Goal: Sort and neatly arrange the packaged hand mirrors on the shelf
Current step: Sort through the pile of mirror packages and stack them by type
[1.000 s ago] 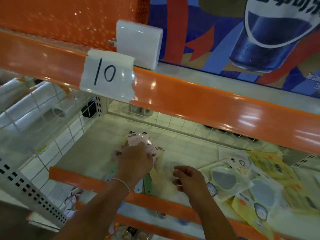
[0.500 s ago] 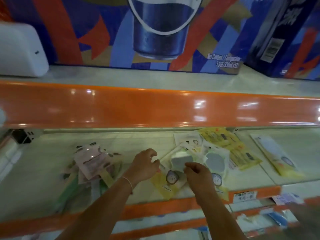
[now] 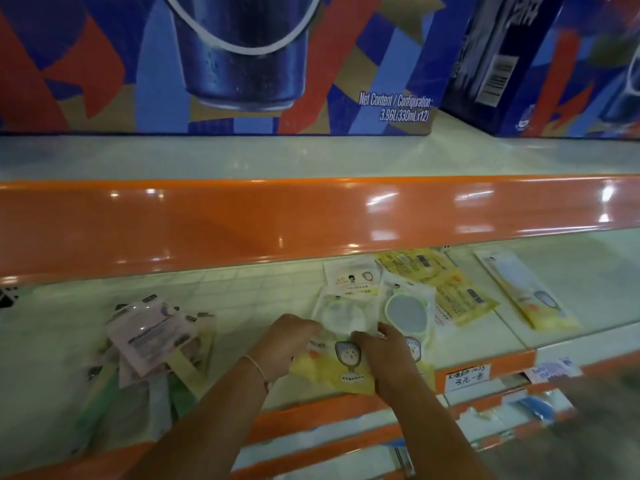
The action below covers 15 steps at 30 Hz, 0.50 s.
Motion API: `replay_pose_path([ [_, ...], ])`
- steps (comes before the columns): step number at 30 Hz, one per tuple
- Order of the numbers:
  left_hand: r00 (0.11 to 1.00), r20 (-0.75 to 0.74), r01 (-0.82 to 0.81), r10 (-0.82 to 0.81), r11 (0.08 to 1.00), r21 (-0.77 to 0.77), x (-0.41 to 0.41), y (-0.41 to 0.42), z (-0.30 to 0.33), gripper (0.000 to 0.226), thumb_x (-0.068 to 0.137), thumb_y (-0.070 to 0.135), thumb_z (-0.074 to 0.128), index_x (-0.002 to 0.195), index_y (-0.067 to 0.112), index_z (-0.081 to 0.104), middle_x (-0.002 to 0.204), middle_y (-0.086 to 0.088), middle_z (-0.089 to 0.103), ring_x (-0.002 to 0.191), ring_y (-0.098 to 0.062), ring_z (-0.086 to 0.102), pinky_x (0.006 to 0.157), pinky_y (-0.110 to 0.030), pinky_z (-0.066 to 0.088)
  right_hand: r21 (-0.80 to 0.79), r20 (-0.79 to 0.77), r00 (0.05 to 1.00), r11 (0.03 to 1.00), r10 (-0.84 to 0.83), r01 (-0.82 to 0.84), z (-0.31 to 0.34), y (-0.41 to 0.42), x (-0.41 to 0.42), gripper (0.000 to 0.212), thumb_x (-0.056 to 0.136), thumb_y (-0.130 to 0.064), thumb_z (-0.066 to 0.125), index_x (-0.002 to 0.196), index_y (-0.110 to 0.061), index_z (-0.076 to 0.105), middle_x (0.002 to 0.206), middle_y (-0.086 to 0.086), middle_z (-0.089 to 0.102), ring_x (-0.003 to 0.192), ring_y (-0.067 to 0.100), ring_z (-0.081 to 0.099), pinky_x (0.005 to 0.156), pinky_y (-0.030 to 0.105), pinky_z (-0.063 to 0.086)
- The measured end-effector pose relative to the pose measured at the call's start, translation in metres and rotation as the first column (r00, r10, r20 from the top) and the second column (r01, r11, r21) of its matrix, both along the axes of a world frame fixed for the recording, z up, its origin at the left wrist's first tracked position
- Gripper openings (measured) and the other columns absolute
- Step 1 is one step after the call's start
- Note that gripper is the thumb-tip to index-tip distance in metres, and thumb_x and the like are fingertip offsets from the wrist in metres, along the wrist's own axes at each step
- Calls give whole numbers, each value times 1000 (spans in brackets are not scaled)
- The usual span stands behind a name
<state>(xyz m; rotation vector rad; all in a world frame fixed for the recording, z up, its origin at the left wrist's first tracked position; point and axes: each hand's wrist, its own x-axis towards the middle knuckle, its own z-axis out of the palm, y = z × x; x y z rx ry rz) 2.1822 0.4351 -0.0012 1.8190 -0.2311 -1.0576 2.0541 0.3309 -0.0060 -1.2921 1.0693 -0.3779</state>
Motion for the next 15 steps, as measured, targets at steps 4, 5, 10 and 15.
replay_pose_path([
  [4, 999, -15, -46, 46, 998, -38, -4, -3, 5, 15, 90, 15, 61, 81, 4, 61, 70, -9, 62, 52, -18, 60, 43, -19, 45, -86, -27, 989, 985, 145, -147, 4, -9, -3, 18, 84, -13, 68, 100, -19, 70, 83, 0, 74, 73, 12, 71, 56, 25, 56],
  [5, 998, -31, -64, 62, 997, -53, -6, -5, 8, 16, 90, 18, 60, 85, 3, 63, 68, -10, 63, 53, -21, 60, 48, -23, 48, -103, -21, 985, 980, 170, -171, 6, -15, -5, 17, 85, -12, 66, 100, -20, 70, 84, -2, 74, 72, 9, 70, 54, 22, 53],
  [10, 982, -86, -178, 169, 979, -104, -11, -32, 17, 31, 92, 33, 61, 95, 3, 67, 78, -17, 68, 62, -29, 65, 55, -32, 51, -174, -12, 948, 933, 318, -315, 17, -59, -19, 16, 87, -12, 65, 100, -21, 71, 81, -5, 75, 70, 5, 69, 58, 19, 52],
  [15, 984, 22, -171, 176, 973, -157, -37, -88, 25, 27, 93, 26, 60, 88, 0, 68, 65, -11, 64, 53, -24, 60, 52, -29, 46, -156, 74, 925, 921, 372, -358, 29, -119, -47, 23, 87, -10, 67, 108, -19, 69, 87, -1, 76, 81, 13, 72, 67, 25, 55],
])
